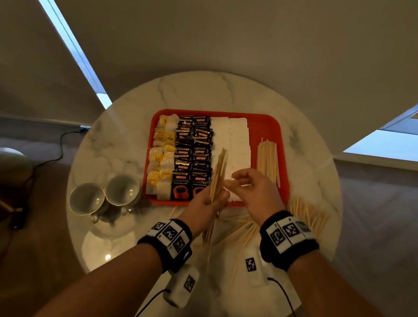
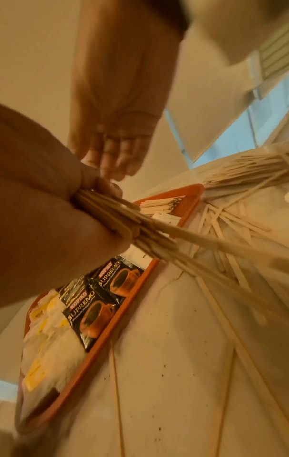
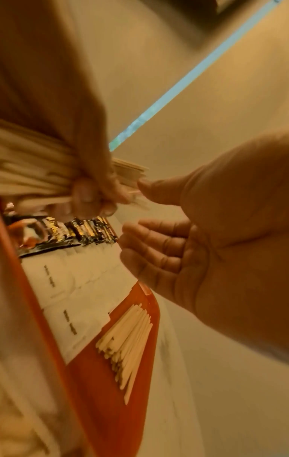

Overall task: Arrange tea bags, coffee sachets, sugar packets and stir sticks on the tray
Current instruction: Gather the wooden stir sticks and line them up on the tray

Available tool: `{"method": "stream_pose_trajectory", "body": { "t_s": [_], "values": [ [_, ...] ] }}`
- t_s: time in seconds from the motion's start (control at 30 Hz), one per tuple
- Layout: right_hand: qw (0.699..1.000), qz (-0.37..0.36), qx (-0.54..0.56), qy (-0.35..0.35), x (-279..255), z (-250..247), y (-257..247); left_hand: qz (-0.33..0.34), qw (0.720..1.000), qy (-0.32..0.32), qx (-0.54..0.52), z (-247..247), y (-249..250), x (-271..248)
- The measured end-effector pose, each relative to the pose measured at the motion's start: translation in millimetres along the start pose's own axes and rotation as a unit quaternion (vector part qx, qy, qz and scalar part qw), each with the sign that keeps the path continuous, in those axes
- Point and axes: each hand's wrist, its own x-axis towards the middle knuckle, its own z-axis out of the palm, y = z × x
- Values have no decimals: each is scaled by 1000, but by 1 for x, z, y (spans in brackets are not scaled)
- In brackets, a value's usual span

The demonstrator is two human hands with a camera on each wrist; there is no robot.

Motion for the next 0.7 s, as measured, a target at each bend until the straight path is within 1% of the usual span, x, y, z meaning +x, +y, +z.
{"method": "stream_pose_trajectory", "body": {
  "t_s": [0.03,0.1,0.13,0.17,0.2,0.23,0.27,0.33,0.43,0.57,0.6,0.67,0.7],
  "values": [
    [999,14,-23,-27,-5,1,5,-2,999,12,-29,-2,1,2],
    [990,46,-48,-125,-17,9,19,-14,996,45,-71,-5,6,5],
    [979,53,-64,-186,-24,15,27,-16,995,59,-81,-6,10,7],
    [965,45,-102,-239,-29,22,38,-13,993,68,-93,-7,13,9],
    [949,34,-153,-273,-34,28,45,-6,992,75,-99,-7,16,11],
    [939,26,-190,-285,-37,34,50,-1,991,81,-106,-6,17,12],
    [938,29,-201,-281,-38,37,51,3,990,86,-114,-5,19,13],
    [951,46,-169,-254,-36,40,50,6,987,94,-132,-5,20,15],
    [964,41,-138,-225,-31,42,42,-1,981,86,-174,-4,19,14],
    [975,34,-123,-183,-31,44,40,39,985,106,-129,-9,21,18],
    [972,37,-139,-185,-33,43,41,47,985,114,-125,-11,22,19],
    [956,40,-193,-218,-34,43,45,58,983,124,-124,-13,27,20],
    [950,43,-203,-234,-34,45,46,63,982,124,-127,-14,29,21]
  ]
}}
